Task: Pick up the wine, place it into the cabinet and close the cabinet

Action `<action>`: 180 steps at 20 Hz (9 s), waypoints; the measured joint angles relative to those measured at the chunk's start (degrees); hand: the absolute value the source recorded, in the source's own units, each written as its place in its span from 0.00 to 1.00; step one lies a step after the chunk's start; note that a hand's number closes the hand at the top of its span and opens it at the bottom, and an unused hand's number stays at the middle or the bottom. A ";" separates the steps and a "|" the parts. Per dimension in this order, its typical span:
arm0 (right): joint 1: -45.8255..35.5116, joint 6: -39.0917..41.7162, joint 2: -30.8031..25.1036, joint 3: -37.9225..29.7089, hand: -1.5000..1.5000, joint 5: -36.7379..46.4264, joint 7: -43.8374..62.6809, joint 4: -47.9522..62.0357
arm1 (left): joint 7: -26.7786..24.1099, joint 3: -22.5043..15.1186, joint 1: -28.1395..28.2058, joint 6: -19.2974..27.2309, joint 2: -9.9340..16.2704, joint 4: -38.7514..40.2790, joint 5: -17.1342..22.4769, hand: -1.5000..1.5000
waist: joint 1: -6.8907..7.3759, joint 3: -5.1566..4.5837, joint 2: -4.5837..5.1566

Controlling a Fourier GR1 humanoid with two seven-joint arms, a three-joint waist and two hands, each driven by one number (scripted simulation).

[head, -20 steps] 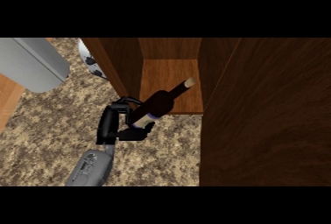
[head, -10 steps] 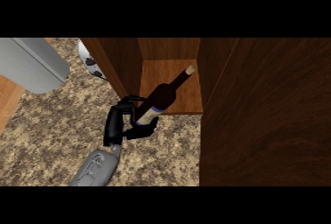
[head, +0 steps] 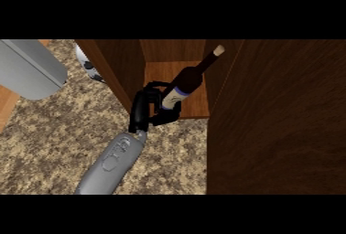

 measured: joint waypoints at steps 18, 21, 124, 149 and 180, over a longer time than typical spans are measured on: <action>-0.86 1.99 -0.80 -1.27 0.00 -2.13 -0.27 0.63 | -6.12 -1.62 -17.26 5.25 -0.36 29.31 9.27 1.00 | -1.75 -0.10 0.66; -1.25 1.96 -0.74 -1.07 0.00 -2.38 -0.19 0.80 | -8.80 1.01 -19.00 5.15 -0.39 32.97 10.94 1.00 | -1.89 -0.11 0.86; -0.37 -2.72 -3.01 4.84 0.00 -7.08 -0.43 0.68 | -19.14 -8.23 -6.02 14.57 0.85 -1.93 22.18 0.00 | 2.04 -0.05 -0.59; -0.10 0.97 -10.72 4.46 1.00 -4.83 -0.31 0.72 | -13.72 -14.01 30.55 2.03 25.97 -53.12 23.09 1.00 | 2.17 -0.08 -0.39; -20.20 0.34 -7.48 22.75 1.00 -4.96 12.12 1.36 | -22.84 7.34 52.36 -27.49 38.89 -58.82 35.97 1.00 | 3.00 -0.09 -0.10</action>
